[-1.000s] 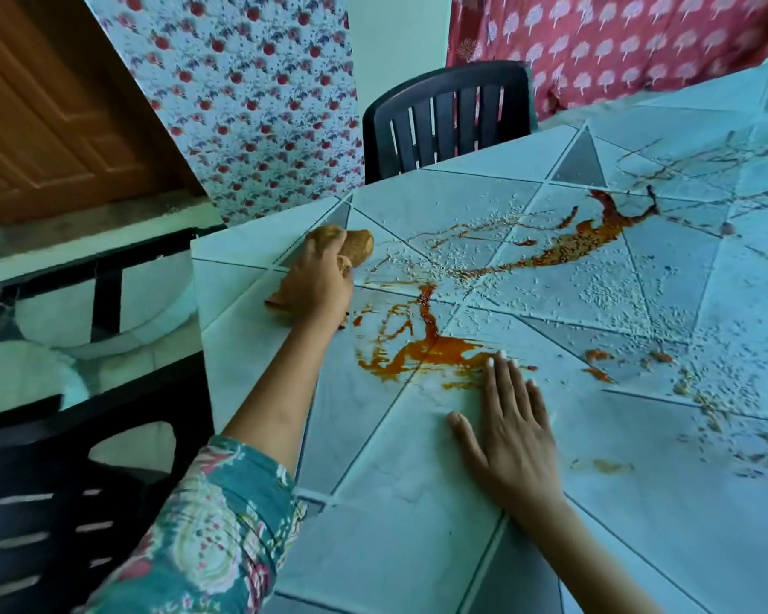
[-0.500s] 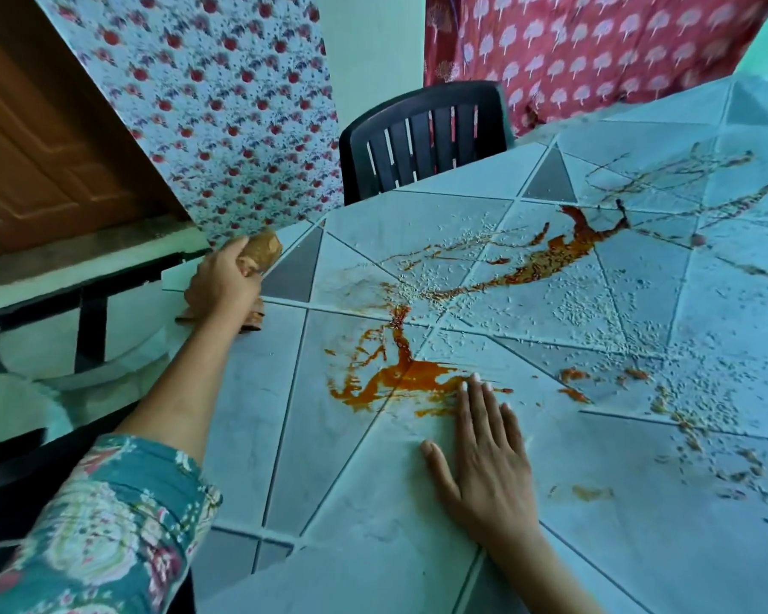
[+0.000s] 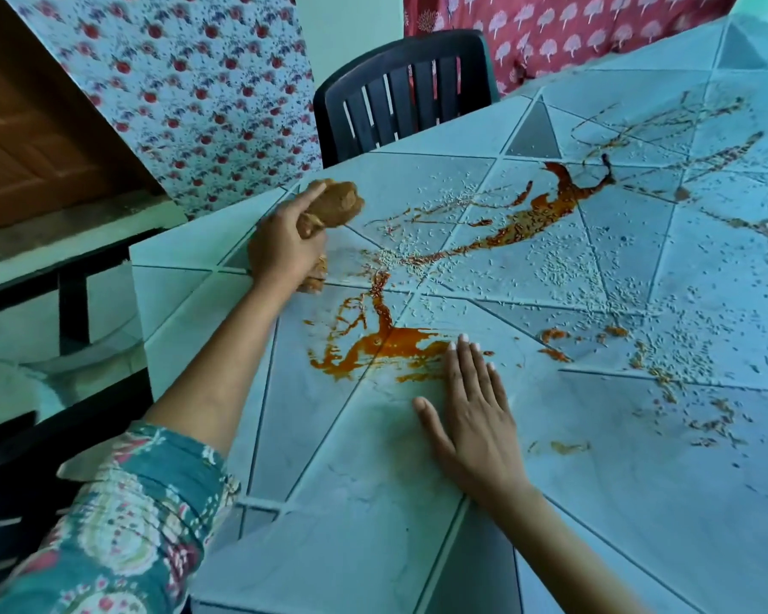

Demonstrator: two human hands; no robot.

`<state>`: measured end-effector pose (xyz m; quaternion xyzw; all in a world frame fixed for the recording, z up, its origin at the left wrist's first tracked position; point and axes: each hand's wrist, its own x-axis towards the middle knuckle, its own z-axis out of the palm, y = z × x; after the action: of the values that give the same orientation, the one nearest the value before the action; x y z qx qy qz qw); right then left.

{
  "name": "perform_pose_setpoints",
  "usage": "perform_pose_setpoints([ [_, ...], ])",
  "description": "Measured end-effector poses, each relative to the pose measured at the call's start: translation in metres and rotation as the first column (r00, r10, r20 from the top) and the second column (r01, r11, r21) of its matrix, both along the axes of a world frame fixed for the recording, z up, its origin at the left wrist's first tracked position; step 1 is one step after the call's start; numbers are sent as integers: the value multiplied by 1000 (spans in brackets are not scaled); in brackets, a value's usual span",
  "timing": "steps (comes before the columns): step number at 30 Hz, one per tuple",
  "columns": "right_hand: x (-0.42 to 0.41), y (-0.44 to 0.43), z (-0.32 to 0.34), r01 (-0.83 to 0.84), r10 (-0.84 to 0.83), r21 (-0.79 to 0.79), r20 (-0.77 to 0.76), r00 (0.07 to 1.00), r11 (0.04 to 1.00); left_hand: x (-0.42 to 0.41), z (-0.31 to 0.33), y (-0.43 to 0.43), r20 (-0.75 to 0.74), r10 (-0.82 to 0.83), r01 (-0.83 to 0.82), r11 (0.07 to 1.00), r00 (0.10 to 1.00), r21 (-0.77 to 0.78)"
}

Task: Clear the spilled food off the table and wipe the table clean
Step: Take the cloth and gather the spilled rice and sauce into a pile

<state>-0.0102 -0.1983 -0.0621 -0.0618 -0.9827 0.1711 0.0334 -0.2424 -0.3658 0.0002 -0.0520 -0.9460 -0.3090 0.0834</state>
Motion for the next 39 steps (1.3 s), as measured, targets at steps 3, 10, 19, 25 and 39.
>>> perform_pose_setpoints([
  [3,-5,10,1,41,-41,40,-15,999,998,-41,1,-36,32,250,-243,960,968,-141],
  [10,-9,16,-3,58,-61,99,25,998,993,-55,-17,-8,111,223,-200,962,968,-186],
  [19,-8,15,-1,55,-59,96,33,998,994,8,-14,62,25,-312,313,948,950,-61],
  [25,-8,16,-2,57,-60,83,36,998,995,-66,-7,40,-22,44,-47,988,999,-147],
  [39,-8,15,0,58,-58,42,11,998,997,-50,-9,101,-28,-429,430,902,903,33],
])
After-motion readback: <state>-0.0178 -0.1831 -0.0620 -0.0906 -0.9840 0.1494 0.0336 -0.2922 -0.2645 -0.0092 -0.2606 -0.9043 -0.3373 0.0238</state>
